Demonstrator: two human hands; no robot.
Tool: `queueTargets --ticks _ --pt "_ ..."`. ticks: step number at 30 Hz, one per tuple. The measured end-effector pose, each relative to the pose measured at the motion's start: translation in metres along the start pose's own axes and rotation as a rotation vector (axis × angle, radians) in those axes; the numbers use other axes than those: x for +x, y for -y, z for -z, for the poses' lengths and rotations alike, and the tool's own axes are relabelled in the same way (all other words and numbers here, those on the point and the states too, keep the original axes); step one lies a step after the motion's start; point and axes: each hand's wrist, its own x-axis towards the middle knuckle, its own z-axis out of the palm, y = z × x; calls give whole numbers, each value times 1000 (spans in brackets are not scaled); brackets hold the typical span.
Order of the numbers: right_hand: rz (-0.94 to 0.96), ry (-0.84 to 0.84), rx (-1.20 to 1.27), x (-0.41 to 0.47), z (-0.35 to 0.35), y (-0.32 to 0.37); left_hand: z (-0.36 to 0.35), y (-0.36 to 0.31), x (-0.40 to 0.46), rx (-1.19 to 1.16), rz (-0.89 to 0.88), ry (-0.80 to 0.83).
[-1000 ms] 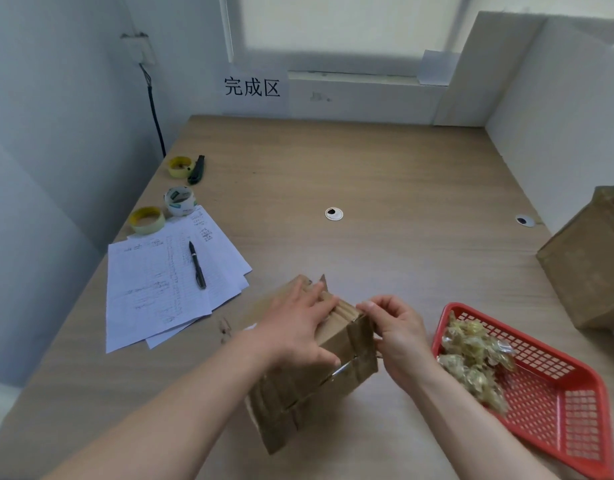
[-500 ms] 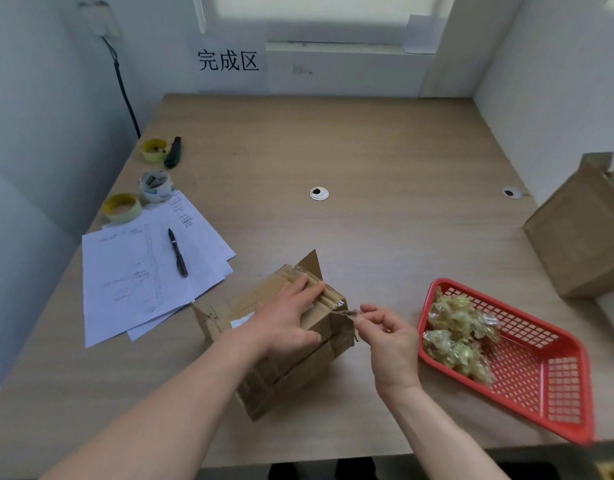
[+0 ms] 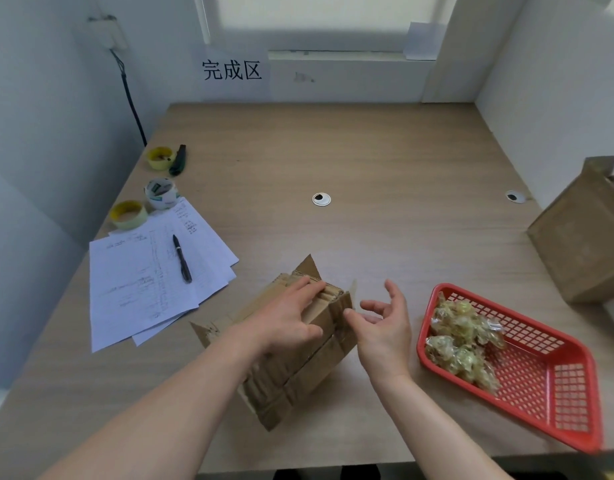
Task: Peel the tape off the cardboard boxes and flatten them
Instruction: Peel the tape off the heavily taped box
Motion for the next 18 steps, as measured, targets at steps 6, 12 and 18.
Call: queueTargets --ticks 6,12,18 --pt "83 206 -126 14 -5 13 18 -2 -4 -354 11 -80" --pt "99 160 -201 30 -12 23 25 -11 -17 -88 96 -217" --pt "-5 64 -361 40 -23 31 -10 -22 -30 301 65 -274"
